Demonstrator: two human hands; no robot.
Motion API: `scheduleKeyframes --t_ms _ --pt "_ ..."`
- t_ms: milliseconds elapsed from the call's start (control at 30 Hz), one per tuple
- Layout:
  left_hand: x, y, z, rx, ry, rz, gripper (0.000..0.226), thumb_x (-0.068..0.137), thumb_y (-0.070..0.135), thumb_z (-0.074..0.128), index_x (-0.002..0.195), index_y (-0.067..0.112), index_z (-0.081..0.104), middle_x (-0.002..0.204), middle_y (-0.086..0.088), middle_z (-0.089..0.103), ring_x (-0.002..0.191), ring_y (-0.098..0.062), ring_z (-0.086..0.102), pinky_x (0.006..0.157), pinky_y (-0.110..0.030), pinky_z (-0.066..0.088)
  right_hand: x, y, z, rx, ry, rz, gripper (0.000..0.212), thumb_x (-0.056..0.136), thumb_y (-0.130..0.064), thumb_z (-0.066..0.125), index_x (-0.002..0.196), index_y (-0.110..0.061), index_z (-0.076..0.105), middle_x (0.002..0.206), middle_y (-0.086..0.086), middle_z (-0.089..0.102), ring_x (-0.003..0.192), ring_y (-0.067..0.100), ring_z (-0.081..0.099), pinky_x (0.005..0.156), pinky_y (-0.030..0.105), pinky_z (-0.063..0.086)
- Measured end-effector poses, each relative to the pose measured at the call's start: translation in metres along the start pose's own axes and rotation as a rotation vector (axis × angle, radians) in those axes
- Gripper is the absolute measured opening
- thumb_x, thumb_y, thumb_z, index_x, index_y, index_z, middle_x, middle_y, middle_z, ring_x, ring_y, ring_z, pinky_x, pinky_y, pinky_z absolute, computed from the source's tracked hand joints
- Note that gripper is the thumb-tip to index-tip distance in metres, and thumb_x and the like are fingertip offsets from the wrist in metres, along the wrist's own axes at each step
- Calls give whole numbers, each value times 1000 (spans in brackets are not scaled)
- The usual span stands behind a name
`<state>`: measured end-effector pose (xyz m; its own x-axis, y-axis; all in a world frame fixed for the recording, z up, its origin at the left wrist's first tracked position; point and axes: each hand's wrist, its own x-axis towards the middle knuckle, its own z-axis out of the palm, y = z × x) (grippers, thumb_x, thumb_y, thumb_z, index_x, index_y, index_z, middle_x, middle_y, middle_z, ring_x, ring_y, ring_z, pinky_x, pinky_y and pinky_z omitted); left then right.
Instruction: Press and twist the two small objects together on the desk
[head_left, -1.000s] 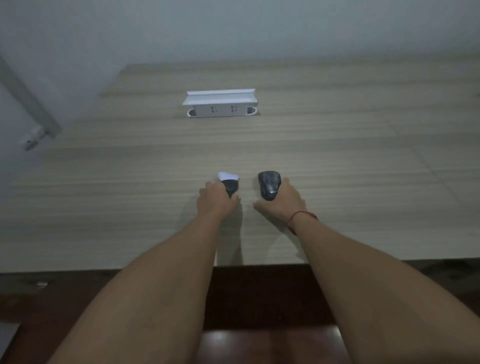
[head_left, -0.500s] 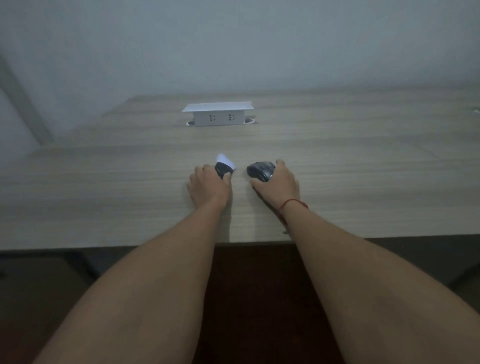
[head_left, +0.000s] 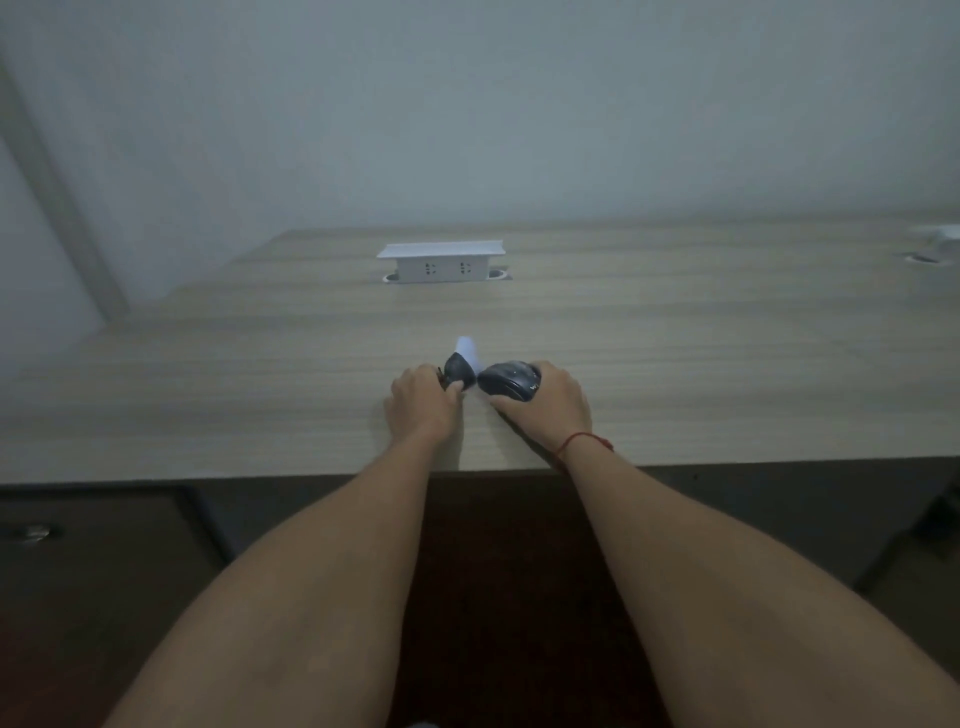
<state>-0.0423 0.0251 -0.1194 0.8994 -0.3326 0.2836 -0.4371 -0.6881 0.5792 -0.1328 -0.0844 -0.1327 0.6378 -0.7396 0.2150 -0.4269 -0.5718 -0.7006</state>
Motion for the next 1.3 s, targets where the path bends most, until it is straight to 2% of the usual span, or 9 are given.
scheduleKeyframes --t_ms 100,267,500,600,767,967,1067,1133,1300 --pt "2 3 1 -46 28 -11 30 94 35 56 107 9 64 113 -12 66 109 -32 58 89 -40 46 2 -2 -1 -3 -8 -14 67 64 -56 76 120 -25 55 113 0 64 102 22 60 91 43 53" --pt "4 9 -5 -303 82 -11 29 92 30 58 105 4 65 108 -14 67 103 -30 60 80 -33 43 0 1 -1 0 -9 -34 64 66 -56 74 119 -24 56 110 -2 65 101 20 61 92 42 53" --pt "17 46 -23 -416 135 125 33 95 32 57 100 -1 62 109 -16 57 92 -16 45 80 -25 36 2 1 -1 24 -13 -40 58 70 -49 75 118 -24 56 109 -2 65 100 19 61 93 42 52" --pt "17 55 -19 -466 88 161 34 94 33 56 100 0 61 106 -17 62 96 -25 55 80 -30 42 3 2 2 17 -11 -41 49 71 -46 75 112 -24 58 103 -3 66 95 19 62 91 42 53" --pt "10 56 1 -397 71 101 40 94 34 57 99 -5 61 102 -22 65 96 -35 62 71 -31 42 4 4 -1 9 27 -48 38 74 -44 73 104 -24 61 98 -2 68 91 19 63 88 40 52" --pt "14 43 -10 -273 92 37 38 96 31 55 111 -4 59 115 -22 61 105 -36 61 80 -37 46 4 3 3 5 34 -65 52 72 -48 73 116 -25 58 106 -2 67 97 19 62 91 42 53" --pt "18 55 -14 -317 96 133 39 93 34 57 103 -4 61 106 -23 64 100 -38 62 81 -39 49 5 3 3 13 25 -52 46 71 -47 73 110 -25 59 100 -3 67 92 19 62 89 42 54" --pt "15 61 -10 -338 100 164 39 92 34 60 100 -4 62 102 -22 66 97 -35 62 76 -33 46 5 3 3 11 26 -44 42 73 -46 73 106 -24 60 97 -3 67 91 19 62 88 40 53" --pt "6 36 -2 -281 115 45 35 91 28 62 110 -1 61 112 -20 63 106 -35 60 85 -38 47 3 2 2 3 22 -59 53 71 -49 73 115 -24 58 106 -2 67 97 19 62 92 41 52"
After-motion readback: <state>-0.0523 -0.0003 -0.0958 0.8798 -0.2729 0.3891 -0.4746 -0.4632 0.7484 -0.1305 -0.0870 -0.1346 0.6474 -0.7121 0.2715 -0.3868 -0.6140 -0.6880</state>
